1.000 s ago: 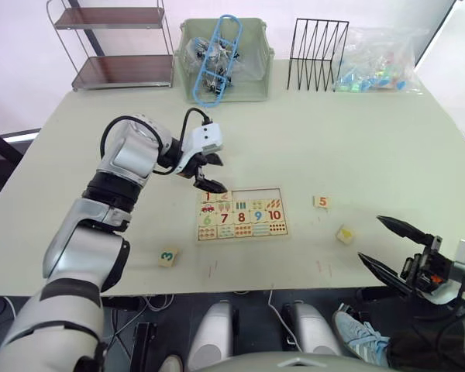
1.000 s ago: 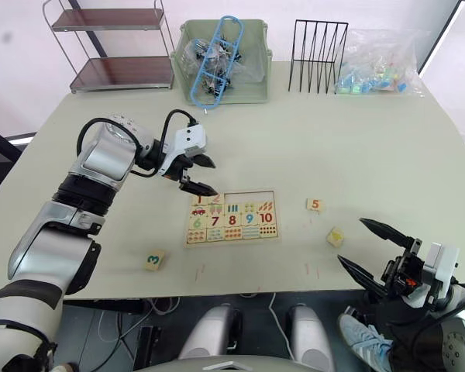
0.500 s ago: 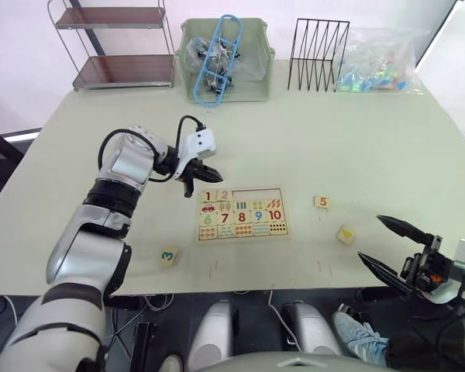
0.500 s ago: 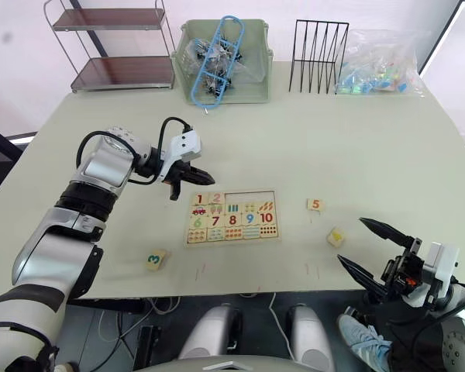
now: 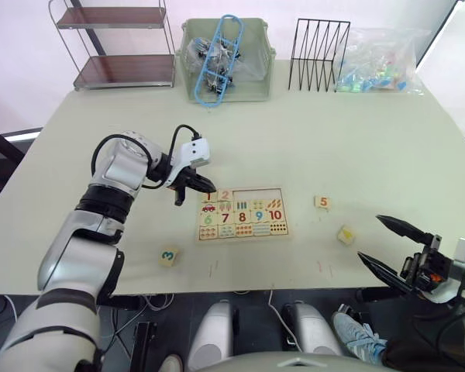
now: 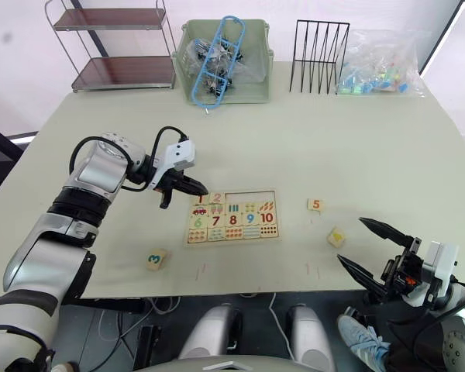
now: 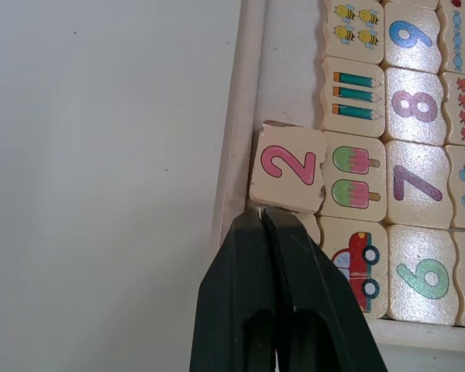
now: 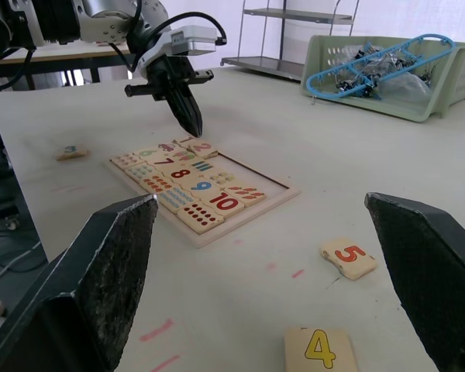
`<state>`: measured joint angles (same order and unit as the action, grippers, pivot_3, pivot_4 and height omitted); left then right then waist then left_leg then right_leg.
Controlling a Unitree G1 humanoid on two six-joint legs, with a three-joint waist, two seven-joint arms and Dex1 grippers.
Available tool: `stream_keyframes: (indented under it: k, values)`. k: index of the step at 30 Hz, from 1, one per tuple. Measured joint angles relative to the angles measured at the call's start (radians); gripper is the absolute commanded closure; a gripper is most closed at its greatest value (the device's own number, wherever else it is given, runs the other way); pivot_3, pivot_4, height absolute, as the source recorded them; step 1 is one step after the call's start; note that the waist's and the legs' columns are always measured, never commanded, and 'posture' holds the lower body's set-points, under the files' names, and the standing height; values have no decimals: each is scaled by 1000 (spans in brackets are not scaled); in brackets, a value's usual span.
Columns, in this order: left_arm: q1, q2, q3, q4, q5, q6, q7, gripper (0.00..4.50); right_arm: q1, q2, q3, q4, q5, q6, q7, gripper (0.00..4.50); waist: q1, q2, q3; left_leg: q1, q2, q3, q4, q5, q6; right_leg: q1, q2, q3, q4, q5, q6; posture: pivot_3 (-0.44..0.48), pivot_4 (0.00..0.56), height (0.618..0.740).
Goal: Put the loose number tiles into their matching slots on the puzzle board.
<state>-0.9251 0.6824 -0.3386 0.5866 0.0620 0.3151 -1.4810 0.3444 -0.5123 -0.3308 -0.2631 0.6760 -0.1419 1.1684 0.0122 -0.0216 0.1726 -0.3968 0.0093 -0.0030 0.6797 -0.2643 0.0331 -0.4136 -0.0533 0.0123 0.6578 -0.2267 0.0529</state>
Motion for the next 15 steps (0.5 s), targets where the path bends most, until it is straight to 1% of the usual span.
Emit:
stream_keyframes:
  k: [4,15]
  values:
    - [9,0,-16,-11,4,-2,-7,4447,0,0,0,0,0,0,0,0,-1,0,0,0,0,0,0,0,0,0,0,0,0,0,0,0,150,740]
    - [27,8,-16,-27,3,-25,-11,4447,14,1,0,0,0,-1,1,0,0,0,0,0,0,0,0,0,0,0,0,0,0,0,0,0,150,740]
